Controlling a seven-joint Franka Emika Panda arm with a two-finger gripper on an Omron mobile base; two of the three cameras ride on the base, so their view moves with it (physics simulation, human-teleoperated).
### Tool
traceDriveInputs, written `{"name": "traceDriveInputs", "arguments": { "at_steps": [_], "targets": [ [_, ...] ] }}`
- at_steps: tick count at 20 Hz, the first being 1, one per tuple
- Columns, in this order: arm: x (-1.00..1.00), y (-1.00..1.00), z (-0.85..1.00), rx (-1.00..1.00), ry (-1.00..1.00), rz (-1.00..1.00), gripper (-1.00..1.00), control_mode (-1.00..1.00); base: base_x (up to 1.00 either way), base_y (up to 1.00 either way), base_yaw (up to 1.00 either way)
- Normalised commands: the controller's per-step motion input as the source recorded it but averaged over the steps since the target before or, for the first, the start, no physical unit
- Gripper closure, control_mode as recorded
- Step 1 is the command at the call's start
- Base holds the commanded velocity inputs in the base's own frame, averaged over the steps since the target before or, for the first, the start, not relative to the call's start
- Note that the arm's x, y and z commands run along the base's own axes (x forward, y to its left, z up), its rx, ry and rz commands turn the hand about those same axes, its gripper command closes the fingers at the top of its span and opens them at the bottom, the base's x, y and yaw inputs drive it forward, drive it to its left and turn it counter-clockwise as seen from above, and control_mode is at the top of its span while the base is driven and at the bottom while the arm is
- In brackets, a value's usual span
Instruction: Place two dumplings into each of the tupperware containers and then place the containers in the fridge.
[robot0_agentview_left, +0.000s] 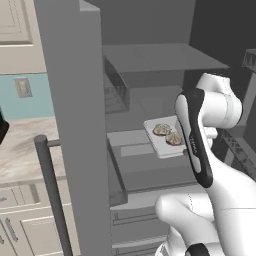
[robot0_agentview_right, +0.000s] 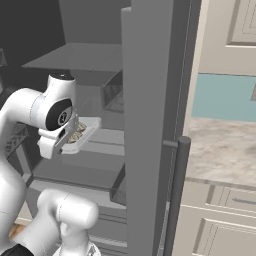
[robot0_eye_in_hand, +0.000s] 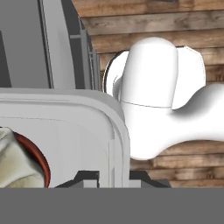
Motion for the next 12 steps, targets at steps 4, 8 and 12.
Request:
{"name": "traceDriveInputs", "arguments": {
  "at_steps": [4, 8, 12],
  "targets": [
    [0.0, 0.0, 0.0, 0.0, 0.0, 0.0, 1.0, 1.0, 0.93, 0.0, 0.0],
    [0.08, 0.0, 0.0, 0.0, -0.02, 0.0, 1.0, -1.0, 0.25, 0.0, 0.0],
    [0.17, 0.0, 0.0, 0.0, -0.3, 0.0, 1.0, -1.0, 0.0, 0.0, 0.0]
  ]
}}
